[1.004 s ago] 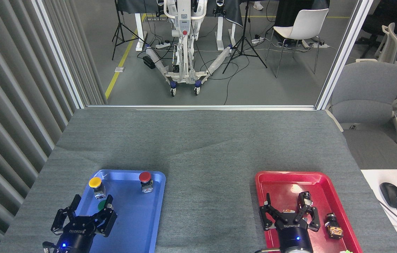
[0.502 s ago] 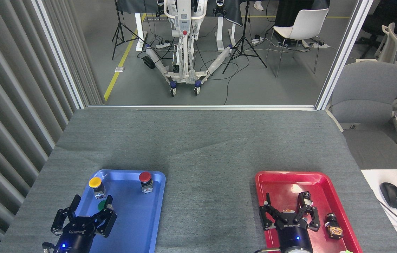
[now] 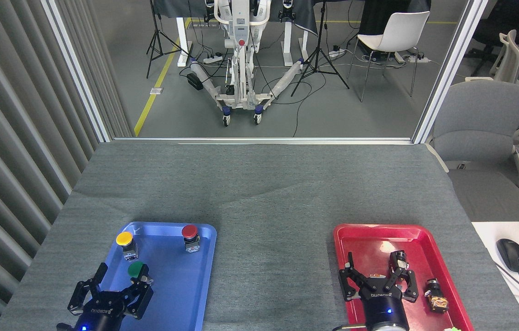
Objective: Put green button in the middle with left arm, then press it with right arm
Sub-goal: 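Reach the left gripper to the green button in the blue tray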
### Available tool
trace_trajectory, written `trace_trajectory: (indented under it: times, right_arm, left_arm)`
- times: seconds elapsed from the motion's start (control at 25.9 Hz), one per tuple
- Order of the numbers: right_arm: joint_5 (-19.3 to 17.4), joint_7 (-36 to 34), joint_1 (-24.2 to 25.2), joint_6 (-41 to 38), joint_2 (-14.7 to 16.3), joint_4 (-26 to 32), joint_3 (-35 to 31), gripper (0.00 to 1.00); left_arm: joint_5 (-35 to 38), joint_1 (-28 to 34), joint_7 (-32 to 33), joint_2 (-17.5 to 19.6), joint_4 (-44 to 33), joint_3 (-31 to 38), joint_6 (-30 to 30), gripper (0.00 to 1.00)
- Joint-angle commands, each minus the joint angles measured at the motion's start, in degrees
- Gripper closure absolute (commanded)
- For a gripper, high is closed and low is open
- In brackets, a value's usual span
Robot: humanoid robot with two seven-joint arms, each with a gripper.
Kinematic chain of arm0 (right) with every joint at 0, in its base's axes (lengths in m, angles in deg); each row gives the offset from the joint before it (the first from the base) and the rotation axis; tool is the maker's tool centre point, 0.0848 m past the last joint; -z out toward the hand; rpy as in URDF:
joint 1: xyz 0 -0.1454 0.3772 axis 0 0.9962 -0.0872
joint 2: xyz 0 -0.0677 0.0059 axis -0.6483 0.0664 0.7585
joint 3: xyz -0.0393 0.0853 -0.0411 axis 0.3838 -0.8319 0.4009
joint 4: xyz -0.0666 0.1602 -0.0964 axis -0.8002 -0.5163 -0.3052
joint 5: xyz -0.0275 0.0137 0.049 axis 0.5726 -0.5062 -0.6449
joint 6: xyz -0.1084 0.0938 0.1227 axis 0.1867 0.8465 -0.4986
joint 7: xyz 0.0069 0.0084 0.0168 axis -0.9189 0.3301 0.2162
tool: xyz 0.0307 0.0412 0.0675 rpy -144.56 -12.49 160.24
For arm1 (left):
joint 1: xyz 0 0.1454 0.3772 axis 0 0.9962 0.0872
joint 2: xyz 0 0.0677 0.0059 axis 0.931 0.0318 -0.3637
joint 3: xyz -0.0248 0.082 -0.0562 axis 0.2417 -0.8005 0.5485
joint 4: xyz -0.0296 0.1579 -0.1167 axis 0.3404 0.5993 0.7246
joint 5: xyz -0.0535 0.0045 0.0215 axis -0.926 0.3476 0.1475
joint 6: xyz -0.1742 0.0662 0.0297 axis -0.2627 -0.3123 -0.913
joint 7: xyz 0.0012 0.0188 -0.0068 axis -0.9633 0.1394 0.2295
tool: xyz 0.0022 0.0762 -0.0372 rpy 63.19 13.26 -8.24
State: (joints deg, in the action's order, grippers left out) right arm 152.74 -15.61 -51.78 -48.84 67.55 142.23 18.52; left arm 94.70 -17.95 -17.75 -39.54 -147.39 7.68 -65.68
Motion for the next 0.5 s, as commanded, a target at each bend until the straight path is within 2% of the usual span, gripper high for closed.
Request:
trace_trajectory:
  times: [0.0, 0.15, 0.27, 0.46]
  right_arm:
    - [-0.1, 0.2, 0.0, 0.0, 0.0, 0.0, 0.0, 0.00]
    - [-0.1, 0.2, 0.0, -0.1, 0.0, 0.0, 0.0, 0.00]
    - [0.0, 0.2, 0.1, 0.0, -0.2, 0.0, 0.1, 0.00]
    - [0.0, 0.2, -0.1, 0.0, -0.4, 0.0, 0.1, 0.00]
  left_arm:
    - [0.2, 0.1, -0.1, 0.1, 2.1, 0.0, -0.2, 0.01]
    - [0.5, 0.0, -0.1, 0.9, 5.0, 0.0, 0.6, 0.01]
    - [0.6, -0.6, -0.1, 1.4, 7.9, -0.2, 3.6, 0.01]
    - [0.6, -1.9, -0.1, 1.5, 11.0, -0.2, 3.9, 0.01]
